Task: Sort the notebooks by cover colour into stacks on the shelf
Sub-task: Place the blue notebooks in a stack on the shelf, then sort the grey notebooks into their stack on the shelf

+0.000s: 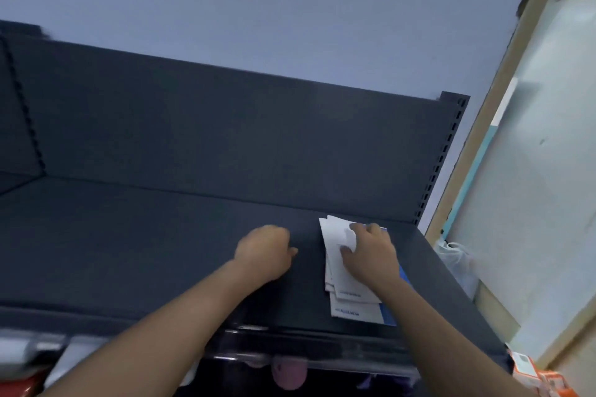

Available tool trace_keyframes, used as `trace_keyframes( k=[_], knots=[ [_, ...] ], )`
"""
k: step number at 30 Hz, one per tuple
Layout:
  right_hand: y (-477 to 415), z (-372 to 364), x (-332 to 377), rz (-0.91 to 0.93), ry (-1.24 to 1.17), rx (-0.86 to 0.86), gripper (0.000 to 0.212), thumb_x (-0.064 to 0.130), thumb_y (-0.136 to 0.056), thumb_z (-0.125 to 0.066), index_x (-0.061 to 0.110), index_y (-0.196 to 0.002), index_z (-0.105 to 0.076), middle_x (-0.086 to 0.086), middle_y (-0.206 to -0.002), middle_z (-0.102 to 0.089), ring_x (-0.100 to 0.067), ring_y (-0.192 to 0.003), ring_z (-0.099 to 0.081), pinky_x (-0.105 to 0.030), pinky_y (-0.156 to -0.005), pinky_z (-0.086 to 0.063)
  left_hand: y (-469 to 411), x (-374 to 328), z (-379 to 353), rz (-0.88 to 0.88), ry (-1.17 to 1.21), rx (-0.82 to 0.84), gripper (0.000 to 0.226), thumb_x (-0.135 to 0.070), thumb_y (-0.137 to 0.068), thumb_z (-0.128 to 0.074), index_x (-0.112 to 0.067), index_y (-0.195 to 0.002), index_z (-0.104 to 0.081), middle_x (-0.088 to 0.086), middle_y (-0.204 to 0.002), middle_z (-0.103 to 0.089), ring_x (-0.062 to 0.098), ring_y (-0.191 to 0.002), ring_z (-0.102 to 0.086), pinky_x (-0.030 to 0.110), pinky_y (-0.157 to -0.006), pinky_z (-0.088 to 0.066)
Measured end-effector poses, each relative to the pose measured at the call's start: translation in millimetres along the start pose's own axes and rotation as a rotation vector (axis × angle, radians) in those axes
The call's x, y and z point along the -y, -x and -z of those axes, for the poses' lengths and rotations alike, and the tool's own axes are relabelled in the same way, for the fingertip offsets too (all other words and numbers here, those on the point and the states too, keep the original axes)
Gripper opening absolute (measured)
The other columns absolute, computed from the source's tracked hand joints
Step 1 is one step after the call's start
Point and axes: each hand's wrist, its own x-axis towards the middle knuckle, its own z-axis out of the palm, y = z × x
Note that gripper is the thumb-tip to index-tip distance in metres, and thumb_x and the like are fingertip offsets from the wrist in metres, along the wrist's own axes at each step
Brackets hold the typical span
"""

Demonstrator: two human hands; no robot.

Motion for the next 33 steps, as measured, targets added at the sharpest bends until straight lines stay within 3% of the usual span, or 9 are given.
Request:
trace_keyframes(
  k=[7, 16, 24, 33],
  knots=[
    [-2, -11, 102, 0.339, -0.029, 0.005, 0.057, 0.039, -0.091, -0.054, 0.017, -0.142, -0.038, -0.004, -0.143, -0.038, -0.025, -0.129, -0.035, -0.034, -0.105, -0.034, 40, 93, 49, 0.100, -0.366, -0.176, 0.038, -0.041, -0.096, -0.047, -0.013, -0.121, -0.051, 0.006, -0.123, -0.054, 0.026, -0.118, -0.049, 0.037, -0.094, -0.039],
    [37, -17, 260, 0.721, -0.014, 0.025, 0.054, 0.034, -0.095, -0.053, 0.017, -0.143, -0.035, -0.007, -0.150, -0.031, -0.025, -0.137, -0.027, -0.037, -0.111, -0.026, 123, 225, 107, 0.309, -0.554, -0.275, 0.046, -0.042, -0.095, -0.046, -0.015, -0.132, -0.041, 0.003, -0.127, -0.052, 0.023, -0.122, -0.046, 0.034, -0.098, -0.037],
    [88, -32, 402, 0.935, 0.006, 0.029, 0.051, 0.035, -0.094, -0.052, 0.017, -0.140, -0.039, -0.007, -0.145, -0.036, -0.026, -0.135, -0.029, -0.036, -0.108, -0.026, 216, 334, 153, 0.500, -0.647, -0.286, 0.043, -0.035, -0.090, -0.049, -0.017, -0.129, -0.044, 0.001, -0.126, -0.054, 0.023, -0.121, -0.048, 0.034, -0.094, -0.038],
    [147, -55, 550, 1.052, -0.009, 0.056, 0.052, 0.038, -0.093, -0.052, 0.019, -0.139, -0.038, -0.007, -0.145, -0.035, -0.026, -0.135, -0.029, -0.038, -0.108, -0.027, 302, 455, 189, 0.634, -0.688, -0.267, 0.034, -0.034, -0.089, -0.053, -0.019, -0.120, -0.047, 0.000, -0.122, -0.055, 0.022, -0.118, -0.050, 0.035, -0.092, -0.039]
  ],
)
